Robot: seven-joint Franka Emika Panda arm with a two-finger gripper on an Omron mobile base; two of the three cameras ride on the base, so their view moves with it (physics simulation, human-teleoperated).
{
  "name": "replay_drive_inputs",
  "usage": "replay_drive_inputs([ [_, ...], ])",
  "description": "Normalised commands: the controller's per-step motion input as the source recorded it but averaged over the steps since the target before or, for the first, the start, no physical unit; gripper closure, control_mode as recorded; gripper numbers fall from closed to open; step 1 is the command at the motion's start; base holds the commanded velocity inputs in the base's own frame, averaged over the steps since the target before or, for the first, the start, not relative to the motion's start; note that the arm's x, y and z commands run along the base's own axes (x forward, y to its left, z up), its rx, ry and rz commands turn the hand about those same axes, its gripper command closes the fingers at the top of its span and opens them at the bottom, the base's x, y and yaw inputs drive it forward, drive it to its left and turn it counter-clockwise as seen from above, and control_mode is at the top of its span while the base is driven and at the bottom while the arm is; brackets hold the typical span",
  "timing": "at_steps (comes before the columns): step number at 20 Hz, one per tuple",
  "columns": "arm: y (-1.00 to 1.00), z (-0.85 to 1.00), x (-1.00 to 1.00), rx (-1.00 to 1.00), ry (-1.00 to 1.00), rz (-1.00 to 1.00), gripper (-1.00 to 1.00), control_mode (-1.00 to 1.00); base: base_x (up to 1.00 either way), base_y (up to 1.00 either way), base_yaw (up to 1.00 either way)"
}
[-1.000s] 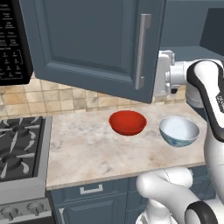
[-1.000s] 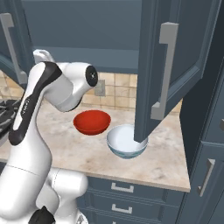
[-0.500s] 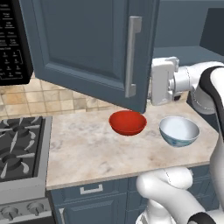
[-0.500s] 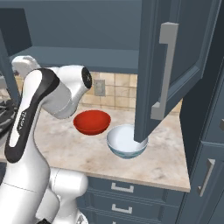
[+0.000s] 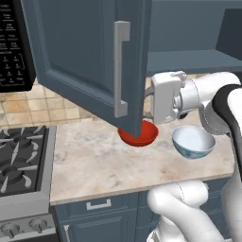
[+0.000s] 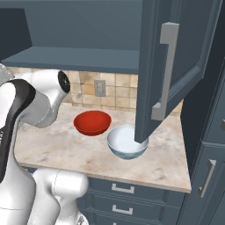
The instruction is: Open the cabinet. Pick the bowls from the counter and place them in the cabinet. Then close the cabinet.
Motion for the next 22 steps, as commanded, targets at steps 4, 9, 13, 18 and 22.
replay_drive_inputs([
  [4, 0.54, 0.00, -0.02, 0.00, -0.02, 0.00, -1.00, -1.00, 0.00, 0.00, 0.00],
  [9, 0.53, 0.00, 0.00, 0.00, -0.02, 0.00, -1.00, -1.00, 0.00, 0.00, 0.00],
  [13, 0.44, -0.04, 0.08, 0.00, 0.00, 0.00, -1.00, -1.00, 0.00, 0.00, 0.00],
  [18, 0.20, -0.09, 0.27, 0.00, 0.01, -0.02, -1.00, -1.00, 0.00, 0.00, 0.00],
  [22, 0.00, -0.10, 0.20, -0.11, 0.00, -0.06, -1.00, -1.00, 0.00, 0.00, 0.00],
])
